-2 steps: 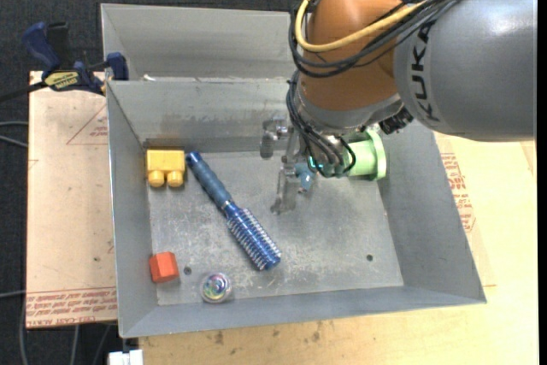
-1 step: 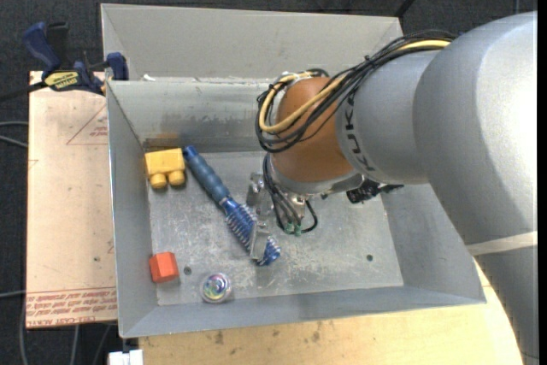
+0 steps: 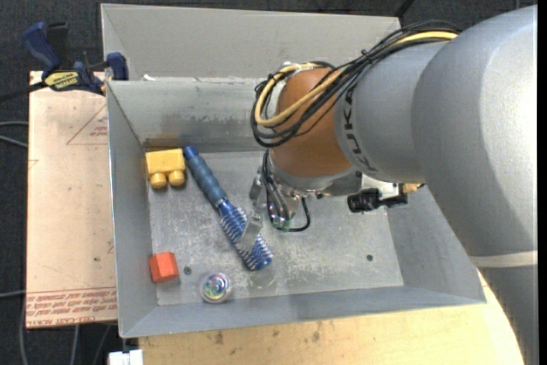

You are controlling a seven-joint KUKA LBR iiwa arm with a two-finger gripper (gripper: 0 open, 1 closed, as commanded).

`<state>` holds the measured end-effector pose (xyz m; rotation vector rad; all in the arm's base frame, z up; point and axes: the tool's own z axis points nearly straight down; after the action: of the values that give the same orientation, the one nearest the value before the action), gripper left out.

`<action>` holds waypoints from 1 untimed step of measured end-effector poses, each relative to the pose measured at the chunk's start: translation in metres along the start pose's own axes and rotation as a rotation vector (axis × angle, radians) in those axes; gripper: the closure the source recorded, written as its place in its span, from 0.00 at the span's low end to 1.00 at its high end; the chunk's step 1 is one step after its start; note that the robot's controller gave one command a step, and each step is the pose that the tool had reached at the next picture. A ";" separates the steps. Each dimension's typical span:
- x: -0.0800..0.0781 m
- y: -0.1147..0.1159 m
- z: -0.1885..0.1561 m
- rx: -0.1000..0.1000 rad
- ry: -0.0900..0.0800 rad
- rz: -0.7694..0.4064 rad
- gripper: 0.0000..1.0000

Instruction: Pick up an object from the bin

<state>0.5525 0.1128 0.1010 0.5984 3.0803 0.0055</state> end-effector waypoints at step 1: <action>0.011 0.001 -0.014 0.003 0.002 0.212 0.00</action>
Offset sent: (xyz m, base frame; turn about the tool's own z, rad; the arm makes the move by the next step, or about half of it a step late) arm -0.0103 0.0040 0.0139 0.2155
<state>0.5424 0.1176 0.1147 0.9217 3.0027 0.0023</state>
